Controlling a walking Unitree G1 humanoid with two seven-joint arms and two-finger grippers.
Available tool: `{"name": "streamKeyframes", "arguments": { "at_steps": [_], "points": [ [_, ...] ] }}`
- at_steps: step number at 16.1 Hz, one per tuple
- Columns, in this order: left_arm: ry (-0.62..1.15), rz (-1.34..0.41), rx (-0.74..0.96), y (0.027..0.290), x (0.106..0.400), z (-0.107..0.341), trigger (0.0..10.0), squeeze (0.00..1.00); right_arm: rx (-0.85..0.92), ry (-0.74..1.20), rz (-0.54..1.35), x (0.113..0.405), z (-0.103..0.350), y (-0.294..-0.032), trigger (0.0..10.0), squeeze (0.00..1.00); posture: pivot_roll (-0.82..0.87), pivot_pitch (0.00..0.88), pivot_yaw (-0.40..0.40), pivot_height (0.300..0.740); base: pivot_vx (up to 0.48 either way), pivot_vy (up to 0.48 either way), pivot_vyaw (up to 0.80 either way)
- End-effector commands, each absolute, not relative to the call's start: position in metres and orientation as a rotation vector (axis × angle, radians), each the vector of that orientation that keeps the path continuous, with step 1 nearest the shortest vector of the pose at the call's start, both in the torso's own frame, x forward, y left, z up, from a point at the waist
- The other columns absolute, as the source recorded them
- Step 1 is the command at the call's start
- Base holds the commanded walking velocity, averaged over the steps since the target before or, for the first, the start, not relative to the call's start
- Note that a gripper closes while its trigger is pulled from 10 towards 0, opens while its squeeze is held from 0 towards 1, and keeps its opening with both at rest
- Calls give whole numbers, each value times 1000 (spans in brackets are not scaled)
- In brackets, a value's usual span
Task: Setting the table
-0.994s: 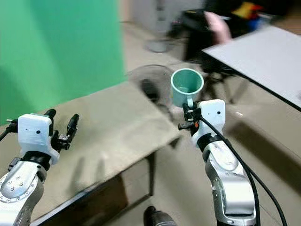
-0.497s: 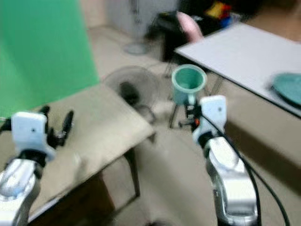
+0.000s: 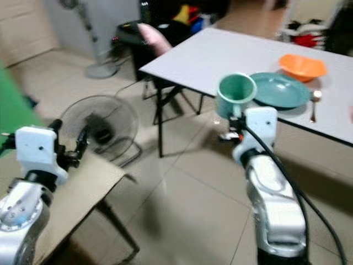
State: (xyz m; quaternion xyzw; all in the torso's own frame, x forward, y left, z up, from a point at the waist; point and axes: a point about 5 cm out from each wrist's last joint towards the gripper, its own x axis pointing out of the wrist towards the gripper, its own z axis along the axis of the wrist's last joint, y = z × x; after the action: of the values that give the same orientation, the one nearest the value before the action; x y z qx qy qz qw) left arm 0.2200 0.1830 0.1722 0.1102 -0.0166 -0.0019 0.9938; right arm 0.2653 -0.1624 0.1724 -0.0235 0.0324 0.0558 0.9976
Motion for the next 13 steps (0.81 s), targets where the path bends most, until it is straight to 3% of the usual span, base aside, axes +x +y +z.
{"name": "streamKeyframes", "arguments": {
  "at_steps": [1, 3, 13],
  "points": [
    [-29, -16, 214, 182, 223, 172, 10000, 0, -61, 62, 100, 267, 175, -166, 10000, 0, -79, 2, 16, 740, 450, 0, -788],
    [-29, -21, 214, 182, 224, 172, 10000, 0, -58, 59, 102, 269, 176, -164, 10000, 0, -80, 1, 19, 740, 448, 0, -650],
    [-27, -52, 219, 180, 230, 171, 10000, 0, -32, 30, 215, 282, 184, -149, 10000, 0, -77, 0, 30, 740, 449, 0, 0]
  ]
}}
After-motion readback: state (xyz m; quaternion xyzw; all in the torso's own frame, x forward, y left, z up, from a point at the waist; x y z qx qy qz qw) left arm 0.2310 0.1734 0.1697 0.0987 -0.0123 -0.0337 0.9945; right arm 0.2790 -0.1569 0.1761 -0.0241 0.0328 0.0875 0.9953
